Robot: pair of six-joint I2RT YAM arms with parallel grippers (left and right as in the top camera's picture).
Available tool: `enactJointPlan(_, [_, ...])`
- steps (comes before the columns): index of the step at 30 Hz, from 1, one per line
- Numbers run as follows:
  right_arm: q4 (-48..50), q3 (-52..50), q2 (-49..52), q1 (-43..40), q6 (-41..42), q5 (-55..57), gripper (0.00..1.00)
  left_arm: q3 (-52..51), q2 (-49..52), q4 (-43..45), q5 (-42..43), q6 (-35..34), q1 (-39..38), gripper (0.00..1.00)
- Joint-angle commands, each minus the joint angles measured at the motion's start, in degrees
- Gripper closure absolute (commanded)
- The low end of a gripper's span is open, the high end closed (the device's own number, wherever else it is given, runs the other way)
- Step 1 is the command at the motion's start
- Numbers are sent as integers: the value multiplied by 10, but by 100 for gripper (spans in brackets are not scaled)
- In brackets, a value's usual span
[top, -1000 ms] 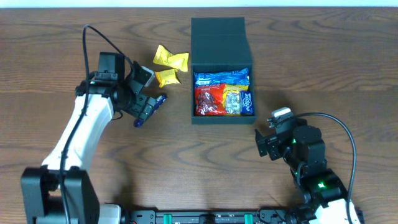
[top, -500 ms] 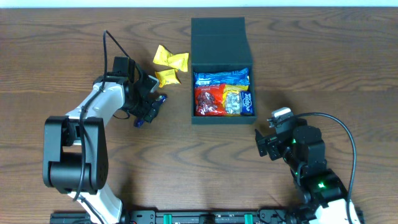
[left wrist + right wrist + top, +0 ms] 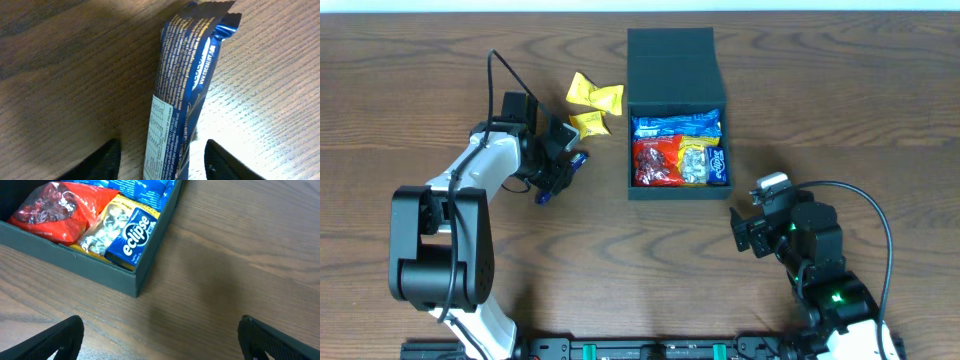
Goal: Pack container
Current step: 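Move the left gripper to the dark blue snack bar and grasp it, then lift the dark blue bar and carry it over the box's left side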
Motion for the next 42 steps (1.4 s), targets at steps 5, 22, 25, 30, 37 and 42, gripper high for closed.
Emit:
enactJointPlan(5, [1,-2,-1,-7,6,-2,1,11,10,-2,6,-9,1,69])
enactJointPlan(22, [0,-2,-2,-7,6,-2,1,31,1,-47,7,-24,1,94])
enactJointPlan(25, [1,-2,-2,-7,6,-2,1,62,-7,-84,6,-24,0,94])
enactJointPlan(30, [1,-2,-1,-7,6,-2,1,138,-17,-148,6,-23,-12,94])
enactJointPlan(37, [1,-2,-1,-7,6,-2,1,267,-18,-167,6,21,-84,94])
enactJointPlan(42, [1,-2,-1,-7,6,-2,1,316,-18,-166,6,66,-133,94])
